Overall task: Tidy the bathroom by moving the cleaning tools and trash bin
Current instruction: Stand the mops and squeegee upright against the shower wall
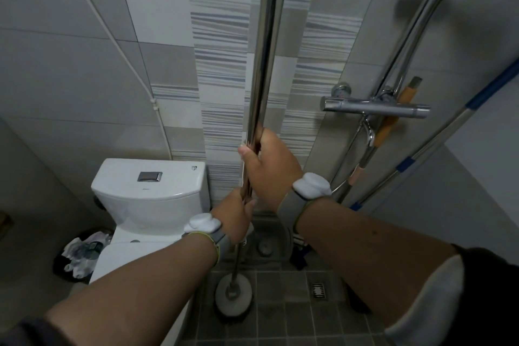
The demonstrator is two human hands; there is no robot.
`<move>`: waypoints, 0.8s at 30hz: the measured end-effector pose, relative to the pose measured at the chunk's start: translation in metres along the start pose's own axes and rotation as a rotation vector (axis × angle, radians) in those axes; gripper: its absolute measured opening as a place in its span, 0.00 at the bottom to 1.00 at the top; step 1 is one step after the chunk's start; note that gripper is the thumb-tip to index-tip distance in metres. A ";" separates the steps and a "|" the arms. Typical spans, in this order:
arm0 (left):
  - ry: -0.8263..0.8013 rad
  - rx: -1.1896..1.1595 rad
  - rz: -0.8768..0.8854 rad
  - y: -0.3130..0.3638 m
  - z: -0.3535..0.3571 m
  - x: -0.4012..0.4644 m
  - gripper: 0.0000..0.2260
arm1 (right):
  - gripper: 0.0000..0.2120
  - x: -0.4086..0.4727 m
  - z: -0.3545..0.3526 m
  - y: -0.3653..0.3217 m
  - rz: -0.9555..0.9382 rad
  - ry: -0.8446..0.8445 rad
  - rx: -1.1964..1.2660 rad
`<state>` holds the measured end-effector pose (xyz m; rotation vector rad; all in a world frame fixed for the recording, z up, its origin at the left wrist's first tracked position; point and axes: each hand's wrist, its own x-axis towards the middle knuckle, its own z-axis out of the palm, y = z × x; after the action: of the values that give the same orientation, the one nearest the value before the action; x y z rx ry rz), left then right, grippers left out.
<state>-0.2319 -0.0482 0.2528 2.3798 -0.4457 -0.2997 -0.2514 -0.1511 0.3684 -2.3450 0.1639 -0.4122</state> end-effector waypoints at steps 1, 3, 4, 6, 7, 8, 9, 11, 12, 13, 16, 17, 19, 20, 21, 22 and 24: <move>0.020 -0.019 -0.003 0.003 -0.004 0.002 0.06 | 0.09 0.003 -0.002 -0.004 -0.009 0.019 0.013; 0.062 -0.050 -0.004 0.009 -0.010 0.008 0.06 | 0.10 0.009 -0.006 -0.011 -0.037 0.050 0.035; 0.083 -0.055 0.000 0.013 -0.014 0.010 0.07 | 0.11 0.013 -0.009 -0.015 -0.047 0.063 0.050; 0.116 -0.054 0.018 0.022 -0.024 0.015 0.09 | 0.11 0.020 -0.016 -0.022 -0.058 0.101 0.083; 0.123 -0.046 0.030 0.027 -0.028 0.019 0.08 | 0.11 0.024 -0.019 -0.025 -0.059 0.120 0.098; 0.128 -0.030 0.041 0.033 -0.033 0.021 0.08 | 0.11 0.028 -0.021 -0.026 -0.061 0.138 0.108; 0.134 -0.014 0.048 0.038 -0.036 0.024 0.09 | 0.10 0.032 -0.024 -0.027 -0.062 0.148 0.120; 0.158 -0.005 0.061 0.047 -0.040 0.031 0.10 | 0.11 0.041 -0.032 -0.026 -0.074 0.156 0.145; 0.163 -0.007 0.061 0.051 -0.041 0.035 0.11 | 0.11 0.045 -0.035 -0.025 -0.084 0.160 0.156; 0.157 -0.009 0.052 0.053 -0.044 0.035 0.11 | 0.12 0.047 -0.036 -0.026 -0.092 0.162 0.160; 0.158 0.000 0.068 0.063 -0.045 0.048 0.19 | 0.10 0.059 -0.045 -0.021 -0.107 0.157 0.182; 0.161 -0.004 0.074 0.068 -0.046 0.053 0.23 | 0.10 0.063 -0.048 -0.017 -0.112 0.155 0.191; 0.151 0.005 0.063 0.075 -0.045 0.064 0.24 | 0.10 0.072 -0.056 -0.010 -0.122 0.148 0.197; 0.155 0.018 0.059 0.083 -0.043 0.074 0.23 | 0.10 0.082 -0.064 -0.005 -0.137 0.140 0.196; 0.151 0.018 0.063 0.085 -0.044 0.076 0.20 | 0.10 0.085 -0.066 -0.003 -0.141 0.130 0.189; 0.159 0.031 0.080 0.090 -0.044 0.083 0.17 | 0.10 0.091 -0.071 -0.001 -0.147 0.125 0.194; 0.169 0.046 0.083 0.099 -0.041 0.095 0.13 | 0.10 0.102 -0.081 0.007 -0.155 0.107 0.208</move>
<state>-0.1548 -0.1312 0.3411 2.3998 -0.4743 -0.0509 -0.1832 -0.2333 0.4431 -2.1385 -0.0106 -0.6014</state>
